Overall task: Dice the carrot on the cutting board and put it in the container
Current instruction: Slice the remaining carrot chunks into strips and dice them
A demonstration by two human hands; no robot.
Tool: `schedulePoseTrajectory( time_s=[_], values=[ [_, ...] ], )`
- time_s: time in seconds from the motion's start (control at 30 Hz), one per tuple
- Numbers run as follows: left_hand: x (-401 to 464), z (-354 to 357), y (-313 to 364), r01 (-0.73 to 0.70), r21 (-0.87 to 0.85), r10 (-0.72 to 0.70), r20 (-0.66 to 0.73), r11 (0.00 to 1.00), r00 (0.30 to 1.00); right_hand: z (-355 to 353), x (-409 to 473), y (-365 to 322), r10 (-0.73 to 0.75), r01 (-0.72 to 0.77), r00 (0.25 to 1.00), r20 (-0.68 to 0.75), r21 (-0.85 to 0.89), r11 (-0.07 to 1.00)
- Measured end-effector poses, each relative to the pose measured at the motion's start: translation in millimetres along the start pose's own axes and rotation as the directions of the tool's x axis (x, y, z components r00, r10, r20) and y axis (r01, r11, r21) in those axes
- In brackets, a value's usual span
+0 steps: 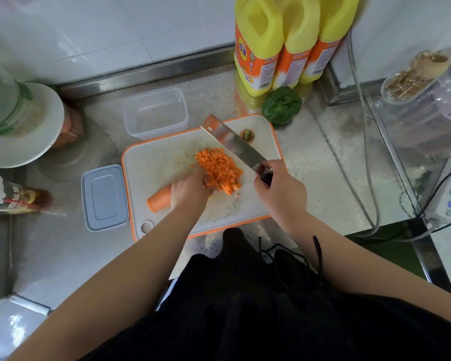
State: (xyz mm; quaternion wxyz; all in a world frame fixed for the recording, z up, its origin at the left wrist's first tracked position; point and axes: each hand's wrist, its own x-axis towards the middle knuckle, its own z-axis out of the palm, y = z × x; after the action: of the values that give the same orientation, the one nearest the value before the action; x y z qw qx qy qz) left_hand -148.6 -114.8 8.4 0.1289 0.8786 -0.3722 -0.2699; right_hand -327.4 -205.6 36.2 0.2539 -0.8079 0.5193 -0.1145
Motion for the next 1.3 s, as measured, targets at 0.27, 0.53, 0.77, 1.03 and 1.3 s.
schedulePoseTrajectory(
  time_s=[0.27,0.53,0.77,1.03,1.3],
  values=[
    [7,9,-5,-0.015,0.238,0.030,-0.056,0.971,0.998,2,-5,-1,-0.035,0.033,0.998,-0.050,-0.026,0.999],
    [5,13,4,0.039,0.264,-0.011,-0.107,0.964,0.994,4,-7,0,-0.024,0.023,1.000,-0.008,-0.040,0.999],
    [-5,15,0,-0.020,0.157,0.051,-0.197,0.987,0.979,2,-10,-1,-0.032,0.032,0.999,-0.008,-0.021,0.999],
    [-28,-7,-16,-0.119,0.052,0.124,-0.115,0.992,0.986,5,-11,1,-0.106,0.106,0.994,0.021,0.004,0.994],
    [-33,17,-50,-0.264,0.099,0.246,0.164,0.959,0.955,9,-18,-6,-0.086,0.033,0.968,0.236,0.218,0.975]
  ],
)
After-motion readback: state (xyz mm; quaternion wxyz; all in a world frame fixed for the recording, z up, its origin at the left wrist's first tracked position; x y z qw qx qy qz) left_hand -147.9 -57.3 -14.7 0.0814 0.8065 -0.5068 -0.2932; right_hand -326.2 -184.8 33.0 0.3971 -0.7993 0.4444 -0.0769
